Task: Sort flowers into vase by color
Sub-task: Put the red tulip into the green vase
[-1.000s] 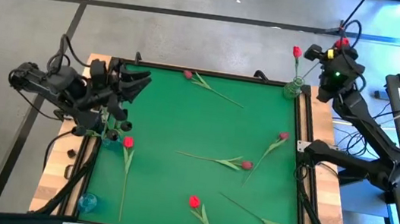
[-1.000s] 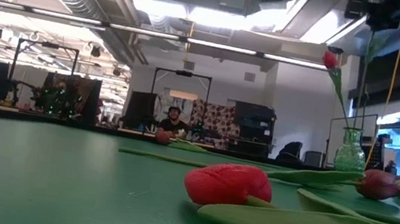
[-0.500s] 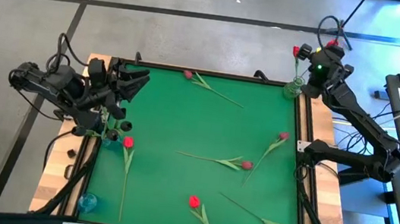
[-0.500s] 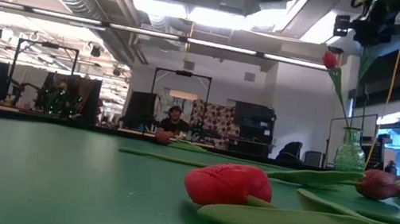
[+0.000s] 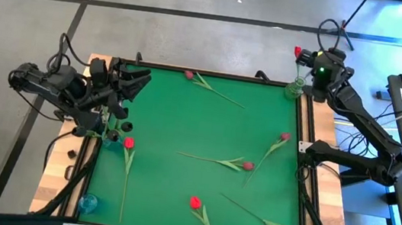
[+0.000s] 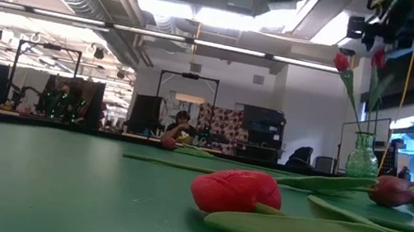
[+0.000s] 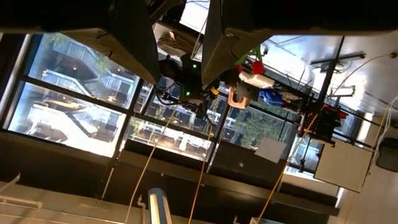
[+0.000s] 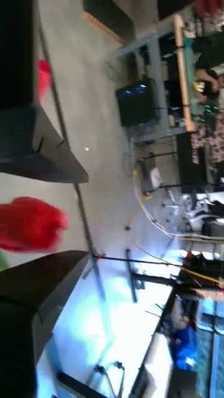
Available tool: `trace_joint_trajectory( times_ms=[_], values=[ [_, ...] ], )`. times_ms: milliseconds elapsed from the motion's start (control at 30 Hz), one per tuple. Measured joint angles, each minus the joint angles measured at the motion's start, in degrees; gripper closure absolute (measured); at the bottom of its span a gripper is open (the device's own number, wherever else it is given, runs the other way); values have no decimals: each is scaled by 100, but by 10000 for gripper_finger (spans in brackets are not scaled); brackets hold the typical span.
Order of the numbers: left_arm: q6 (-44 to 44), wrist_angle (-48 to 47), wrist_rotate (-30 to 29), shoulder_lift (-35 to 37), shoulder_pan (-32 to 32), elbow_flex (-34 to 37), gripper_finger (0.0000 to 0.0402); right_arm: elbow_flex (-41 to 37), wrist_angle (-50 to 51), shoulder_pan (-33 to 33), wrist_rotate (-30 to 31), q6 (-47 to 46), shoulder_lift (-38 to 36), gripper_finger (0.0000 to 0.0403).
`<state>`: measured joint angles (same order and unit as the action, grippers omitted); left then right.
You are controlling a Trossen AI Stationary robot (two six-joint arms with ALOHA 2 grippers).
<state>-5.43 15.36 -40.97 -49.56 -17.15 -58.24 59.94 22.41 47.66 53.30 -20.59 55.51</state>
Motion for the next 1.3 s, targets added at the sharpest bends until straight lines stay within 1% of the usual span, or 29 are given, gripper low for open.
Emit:
trace_joint_trajectory(
  times_ms=[167,233,400,500,567,667,767,867,933,1133,1233,1300],
  values=[
    [-6,-56,4,0,0,0,283,0,1002,0,-381,-811,6,205],
    [-30,-76,52,0,0,0,283,0,1280,-2,-551,-965,6,205],
    [-137,-209,166,0,-59,0,283,0,1563,-7,-1162,-986,-122,205],
    [-150,-293,171,0,-90,0,283,0,1757,-7,-1616,-1277,-231,205],
    [-150,-299,172,0,-87,0,283,0,1929,-6,-1803,-1546,-284,205],
    [-150,-296,170,2,-87,0,283,0,1768,-4,-1861,-1713,-300,205],
    [-153,-303,170,0,-87,0,283,0,1227,-2,-1891,-1821,-291,205],
    [-182,-336,170,2,-105,0,283,2,621,-2,-1755,-1922,-291,205],
    [-193,-384,168,0,-172,0,283,2,418,-1,-1579,-2116,-290,205],
    [-192,-431,170,0,-340,0,283,2,293,0,-1271,-2397,-276,205],
    [-192,-433,170,0,-380,0,283,2,298,0,-1255,-2378,-294,205],
    [-196,-476,170,0,-426,0,283,2,278,-6,-1268,-2167,-403,205]
  ],
)
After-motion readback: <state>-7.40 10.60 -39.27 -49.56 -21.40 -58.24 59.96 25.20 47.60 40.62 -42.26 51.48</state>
